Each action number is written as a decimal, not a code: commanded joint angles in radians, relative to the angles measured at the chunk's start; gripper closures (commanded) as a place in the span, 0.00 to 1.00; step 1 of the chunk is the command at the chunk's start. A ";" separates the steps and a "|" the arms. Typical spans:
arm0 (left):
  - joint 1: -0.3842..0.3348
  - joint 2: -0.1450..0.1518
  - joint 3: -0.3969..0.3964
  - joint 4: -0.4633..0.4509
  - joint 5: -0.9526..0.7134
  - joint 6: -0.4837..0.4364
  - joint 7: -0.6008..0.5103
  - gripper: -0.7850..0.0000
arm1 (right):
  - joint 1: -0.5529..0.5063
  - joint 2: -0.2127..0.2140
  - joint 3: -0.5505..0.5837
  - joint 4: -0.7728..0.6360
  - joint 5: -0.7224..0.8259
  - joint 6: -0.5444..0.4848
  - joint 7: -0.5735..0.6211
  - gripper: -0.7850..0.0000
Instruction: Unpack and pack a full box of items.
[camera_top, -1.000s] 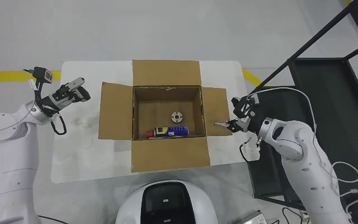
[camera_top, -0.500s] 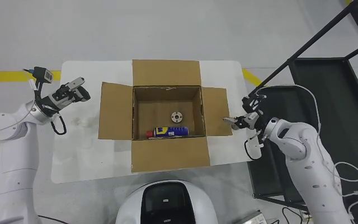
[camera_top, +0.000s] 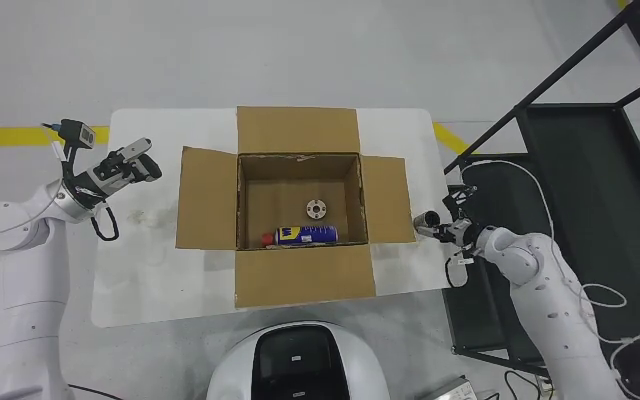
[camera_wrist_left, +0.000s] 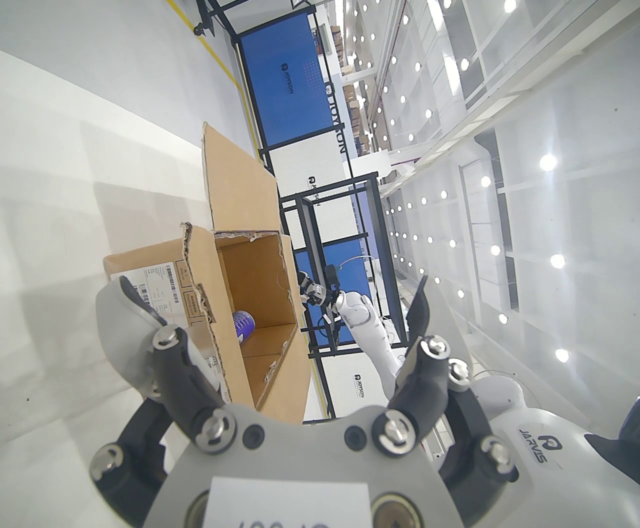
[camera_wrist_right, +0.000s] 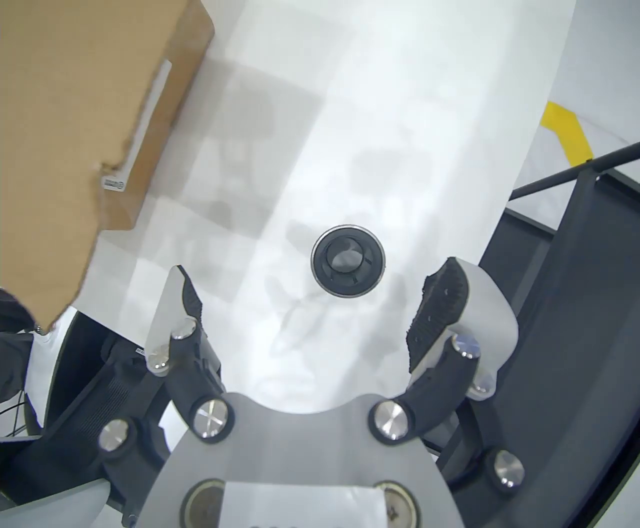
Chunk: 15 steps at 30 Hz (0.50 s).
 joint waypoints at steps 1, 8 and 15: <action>0.000 0.000 0.000 0.000 0.000 0.000 0.000 0.00 | 0.028 -0.003 -0.027 0.039 0.000 -0.008 -0.008 0.00; 0.000 0.000 0.000 0.000 0.000 0.000 0.000 0.00 | 0.099 -0.011 -0.092 0.129 -0.070 0.031 -0.044 0.00; 0.000 0.000 0.000 0.000 0.000 0.000 0.000 0.00 | 0.150 -0.016 -0.132 0.206 -0.102 0.038 -0.075 0.00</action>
